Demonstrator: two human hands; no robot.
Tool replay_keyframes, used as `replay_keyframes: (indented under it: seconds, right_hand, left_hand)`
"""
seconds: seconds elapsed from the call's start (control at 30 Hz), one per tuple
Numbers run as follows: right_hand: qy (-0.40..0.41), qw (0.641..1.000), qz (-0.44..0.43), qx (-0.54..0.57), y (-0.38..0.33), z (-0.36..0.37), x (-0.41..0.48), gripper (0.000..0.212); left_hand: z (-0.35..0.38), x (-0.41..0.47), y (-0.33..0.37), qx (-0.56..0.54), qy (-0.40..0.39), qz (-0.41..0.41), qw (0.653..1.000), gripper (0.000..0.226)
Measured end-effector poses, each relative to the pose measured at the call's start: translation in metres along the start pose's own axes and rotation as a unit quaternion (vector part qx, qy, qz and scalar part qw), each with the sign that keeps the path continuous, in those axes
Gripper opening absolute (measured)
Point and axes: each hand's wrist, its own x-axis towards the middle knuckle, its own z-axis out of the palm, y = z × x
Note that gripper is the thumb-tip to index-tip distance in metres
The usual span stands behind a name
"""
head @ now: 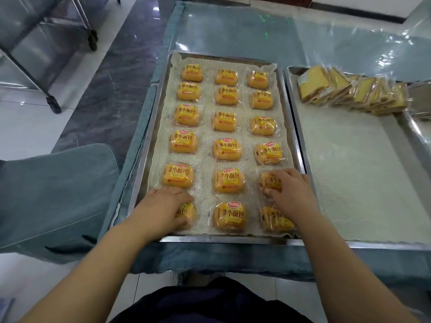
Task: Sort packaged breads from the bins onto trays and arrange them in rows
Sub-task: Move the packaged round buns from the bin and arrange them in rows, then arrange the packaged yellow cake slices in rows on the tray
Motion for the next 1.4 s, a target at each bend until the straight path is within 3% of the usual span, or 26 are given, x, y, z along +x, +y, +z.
replay_keyframes:
  seconds: [0.23, 0.43, 0.7, 1.03, 1.4]
  right_hand:
    - [-0.024, 0.999, -0.009, -0.03, -0.003, -0.001, 0.0, 0.056]
    - [0.002, 1.0, 0.001, -0.017, -0.002, -0.015, -0.007, 0.055]
    - [-0.081, 0.996, 0.02, 0.017, 0.025, -0.055, 0.009, 0.043]
    - [-0.095, 0.995, -0.024, 0.005, 0.129, -0.11, 0.093, 0.05]
    - [-0.023, 0.998, -0.042, -0.04, 0.189, -0.163, 0.206, 0.046]
  left_hand:
    - [-0.003, 0.0, 0.003, 0.008, -0.005, 0.015, 1.0, 0.058]
    - [-0.018, 0.011, 0.008, -0.004, 0.013, 0.026, 1.0, 0.058]
    - [-0.045, 0.05, 0.047, -0.022, 0.039, 0.043, 0.998, 0.041]
    - [-0.066, 0.142, 0.141, -0.029, 0.093, -0.004, 0.995, 0.037]
    - [-0.088, 0.254, 0.224, -0.08, 0.076, -0.025, 0.994, 0.034]
